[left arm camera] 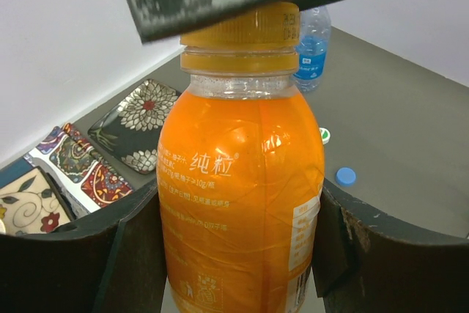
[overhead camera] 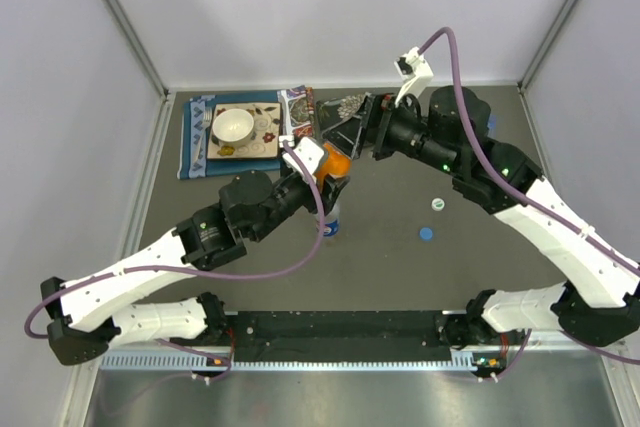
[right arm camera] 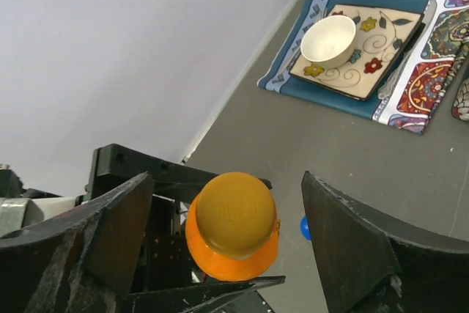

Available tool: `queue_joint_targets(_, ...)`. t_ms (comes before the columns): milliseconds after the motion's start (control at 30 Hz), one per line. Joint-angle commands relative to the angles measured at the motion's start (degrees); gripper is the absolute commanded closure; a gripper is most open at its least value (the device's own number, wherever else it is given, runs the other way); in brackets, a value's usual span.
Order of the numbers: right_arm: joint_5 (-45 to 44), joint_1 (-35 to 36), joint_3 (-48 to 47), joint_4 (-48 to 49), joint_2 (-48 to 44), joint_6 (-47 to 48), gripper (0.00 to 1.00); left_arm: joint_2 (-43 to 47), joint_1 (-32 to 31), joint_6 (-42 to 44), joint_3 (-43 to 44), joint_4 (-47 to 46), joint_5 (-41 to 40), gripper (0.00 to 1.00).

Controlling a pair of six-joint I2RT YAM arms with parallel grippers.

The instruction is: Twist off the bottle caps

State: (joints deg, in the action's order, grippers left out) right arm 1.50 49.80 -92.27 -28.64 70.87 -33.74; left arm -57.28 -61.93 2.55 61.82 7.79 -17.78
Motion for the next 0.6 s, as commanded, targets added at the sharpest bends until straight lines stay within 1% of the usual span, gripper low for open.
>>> queue_joint_targets(0,-0.97,0.91,-1.16,0.52,0.67,-0.63,0.21,0.59,-0.38,0.97,1.64,-3.31,-2.87,0.70)
queue_joint_targets(167,-0.62,1.00,-0.54,0.43,0.94,-0.98,0.28,0.94,-0.47,0.97,1.20,-3.75,-3.05,0.70)
queue_joint_targets(233,-0.62,0.91,-0.37,0.43,0.85,-0.89,0.33,0.94,-0.47,1.06,1.20,-3.75,-2.96,0.70)
queue_joint_targets(333,0.00,0.91,-0.10,0.43,0.94,-0.89,0.42,1.11,-0.47,0.97,1.02,-3.92,-3.14,0.70)
queue_joint_targets(367,0.08,0.91,0.07,0.43,0.94,-0.81,0.51,1.20,-0.38,0.97,1.02,-4.01,-3.14,0.70)
queue_joint_targets(400,0.17,0.91,0.25,0.43,0.94,-0.80,0.55,1.29,-0.47,0.97,1.11,-4.10,-3.05,0.70)
queue_joint_targets(467,0.43,0.91,0.51,0.43,0.94,-0.63,0.61,1.46,-0.47,0.88,0.93,-4.36,-3.14,0.70)
queue_joint_targets(533,0.87,0.91,0.77,0.34,0.94,-0.63,0.64,1.55,-0.47,0.88,0.93,-4.28,-3.14,0.70)
queue_joint_targets(567,1.05,0.91,0.86,0.34,1.02,-0.37,0.70,1.73,-0.47,0.88,0.93,-4.36,-3.22,0.70)
